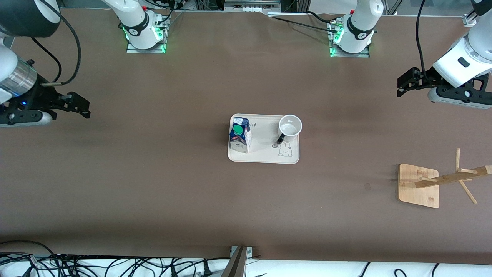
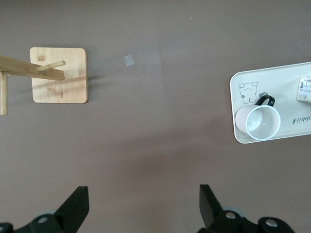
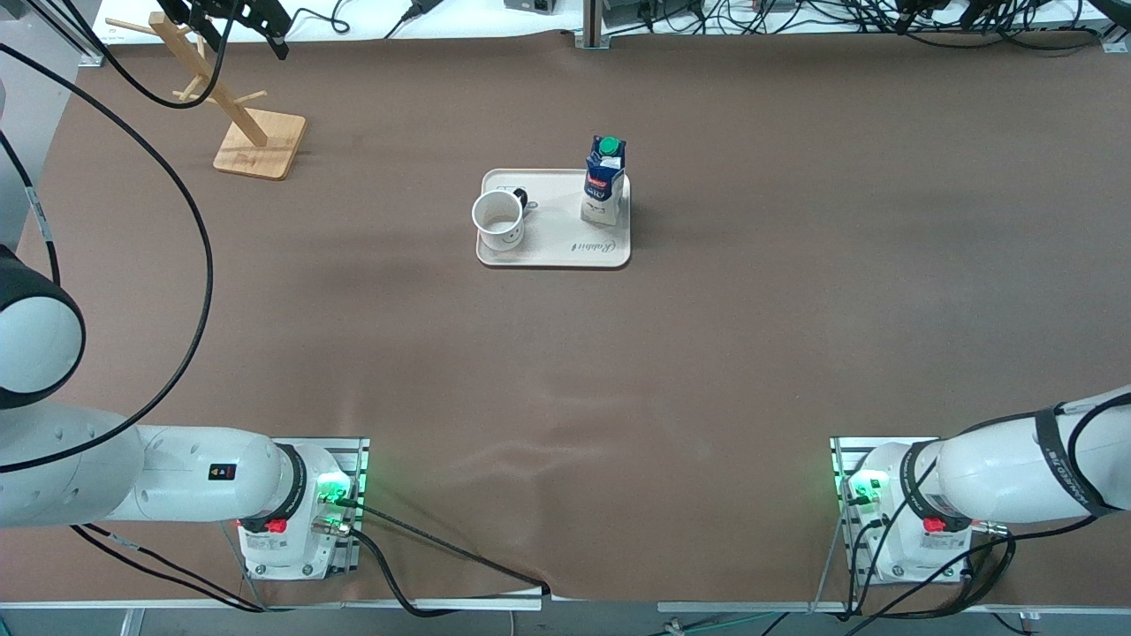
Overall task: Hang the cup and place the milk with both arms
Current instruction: 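Move the right gripper down toward the blue milk carton on the tray, then grasp the blue milk carton with the right gripper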
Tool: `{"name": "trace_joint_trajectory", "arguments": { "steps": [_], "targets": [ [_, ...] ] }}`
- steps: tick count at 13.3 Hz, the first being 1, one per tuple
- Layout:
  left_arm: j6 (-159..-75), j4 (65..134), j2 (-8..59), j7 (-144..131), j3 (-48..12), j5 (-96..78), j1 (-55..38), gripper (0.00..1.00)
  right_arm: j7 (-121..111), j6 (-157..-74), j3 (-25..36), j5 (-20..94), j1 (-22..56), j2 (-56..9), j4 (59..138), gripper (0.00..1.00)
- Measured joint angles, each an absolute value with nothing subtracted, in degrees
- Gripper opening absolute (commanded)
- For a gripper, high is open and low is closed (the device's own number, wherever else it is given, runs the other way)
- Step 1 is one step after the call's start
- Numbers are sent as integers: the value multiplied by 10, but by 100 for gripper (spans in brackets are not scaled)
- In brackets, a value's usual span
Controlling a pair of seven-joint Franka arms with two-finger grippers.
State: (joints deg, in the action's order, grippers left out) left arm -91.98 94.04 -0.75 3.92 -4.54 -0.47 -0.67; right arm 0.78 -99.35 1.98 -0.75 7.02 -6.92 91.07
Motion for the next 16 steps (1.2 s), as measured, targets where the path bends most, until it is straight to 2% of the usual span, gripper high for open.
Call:
{"name": "trace_joint_trajectory", "arguments": {
  "steps": [3,6,12,16],
  "targets": [
    [-920,940,-7,39,-45,-5,-7,100,8,-962,14,2,89,-95,912,100],
    [-920,940,-7,39,-45,-5,-7,100,85,-967,8,52,132,-106,912,100],
    [-920,939,-6,39,-46,-5,-7,100,352,-1083,-7,62,281,-165,907,100],
    [-920,939,-6,39,-46,-5,-7,100,502,-1131,-8,62,357,-228,861,100]
  ]
}}
